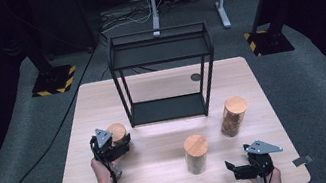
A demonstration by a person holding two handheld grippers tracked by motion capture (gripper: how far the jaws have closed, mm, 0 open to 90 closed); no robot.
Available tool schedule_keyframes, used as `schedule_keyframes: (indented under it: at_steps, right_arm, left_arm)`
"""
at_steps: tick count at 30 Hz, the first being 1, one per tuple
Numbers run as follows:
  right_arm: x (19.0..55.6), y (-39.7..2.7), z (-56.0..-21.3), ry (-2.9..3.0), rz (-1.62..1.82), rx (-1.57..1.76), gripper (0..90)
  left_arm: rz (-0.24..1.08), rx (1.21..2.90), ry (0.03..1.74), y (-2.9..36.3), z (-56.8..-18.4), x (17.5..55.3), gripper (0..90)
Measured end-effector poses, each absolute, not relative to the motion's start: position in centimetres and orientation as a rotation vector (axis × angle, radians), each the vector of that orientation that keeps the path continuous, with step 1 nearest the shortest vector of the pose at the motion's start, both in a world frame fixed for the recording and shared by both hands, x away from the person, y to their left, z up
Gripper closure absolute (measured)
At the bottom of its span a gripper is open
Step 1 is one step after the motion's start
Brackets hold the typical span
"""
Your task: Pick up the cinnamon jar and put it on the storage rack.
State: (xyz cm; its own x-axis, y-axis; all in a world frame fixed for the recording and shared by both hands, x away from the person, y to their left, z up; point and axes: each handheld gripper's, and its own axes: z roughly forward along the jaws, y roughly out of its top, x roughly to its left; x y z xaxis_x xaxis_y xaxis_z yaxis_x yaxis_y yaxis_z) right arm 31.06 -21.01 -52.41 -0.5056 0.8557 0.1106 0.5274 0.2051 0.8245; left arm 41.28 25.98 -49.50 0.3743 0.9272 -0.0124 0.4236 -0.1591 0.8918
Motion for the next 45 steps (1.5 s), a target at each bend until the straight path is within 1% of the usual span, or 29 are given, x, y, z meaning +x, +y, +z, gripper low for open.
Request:
schedule_keyframes:
  at_steps: [45]
  right_arm:
    - [31.1, -21.0, -52.4, 2.117, 1.209, 1.292, 1.4]
  left_arm:
    - [0.707, 1.785, 1.124, 24.1, -48.2, 41.3, 25.3]
